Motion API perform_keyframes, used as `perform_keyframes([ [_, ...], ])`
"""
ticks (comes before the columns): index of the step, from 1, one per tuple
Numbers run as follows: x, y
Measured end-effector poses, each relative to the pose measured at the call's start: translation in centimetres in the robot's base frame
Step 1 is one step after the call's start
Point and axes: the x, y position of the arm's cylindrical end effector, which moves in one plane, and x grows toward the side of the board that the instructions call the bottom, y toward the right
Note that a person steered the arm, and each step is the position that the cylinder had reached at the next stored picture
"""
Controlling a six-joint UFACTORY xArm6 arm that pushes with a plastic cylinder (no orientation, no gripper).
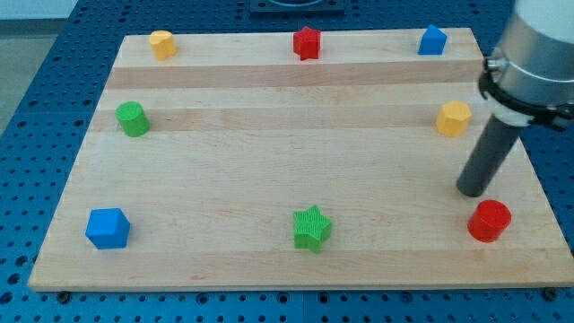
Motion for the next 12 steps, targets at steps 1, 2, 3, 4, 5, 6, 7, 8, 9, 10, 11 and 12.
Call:
perform_keyframes([
  [1,0.6,2.3],
  [2,4.0,2.4],
  [3,7.5,2.3],
  [4,9.7,1.2],
  [5,9.7,-0.9],
  [6,7.9,-1.3],
  [7,5.7,-1.3],
  [8,3.4,-1.4],
  [9,1.0,-1.4],
  [10,-1.1,-1.5],
  [11,-3.2,-2.4],
  [12,-4.5,-3.2],
])
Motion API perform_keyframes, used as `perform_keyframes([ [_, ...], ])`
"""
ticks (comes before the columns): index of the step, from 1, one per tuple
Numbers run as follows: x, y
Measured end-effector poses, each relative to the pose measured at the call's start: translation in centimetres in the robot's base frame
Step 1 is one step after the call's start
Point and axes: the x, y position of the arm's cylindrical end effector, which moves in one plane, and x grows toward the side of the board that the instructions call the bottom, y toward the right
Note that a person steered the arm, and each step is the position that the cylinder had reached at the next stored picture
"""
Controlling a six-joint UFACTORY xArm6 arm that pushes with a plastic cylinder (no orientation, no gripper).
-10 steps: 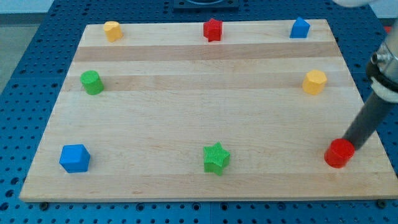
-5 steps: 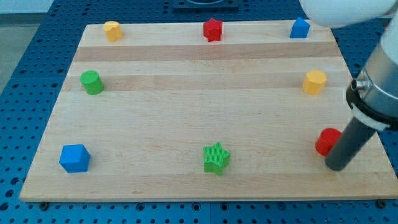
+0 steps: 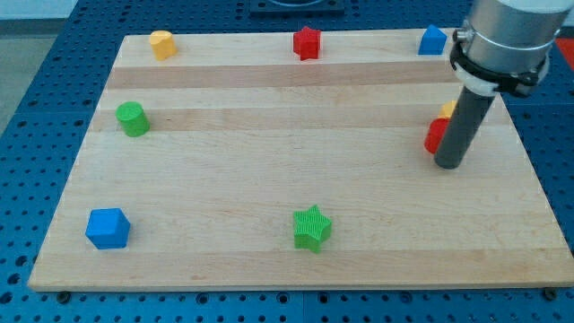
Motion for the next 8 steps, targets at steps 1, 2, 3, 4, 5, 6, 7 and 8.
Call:
perform_keyframes([
  [1,0.6,-0.4],
  [2,5.3,-2.1],
  [3,9.9,-5.3],
  [4,13.5,-10.0],
  [5,15.4,-14.6],
  [6,14.4,-19.0],
  [7,12.4,-19.5],
  [8,11.0,-17.3],
])
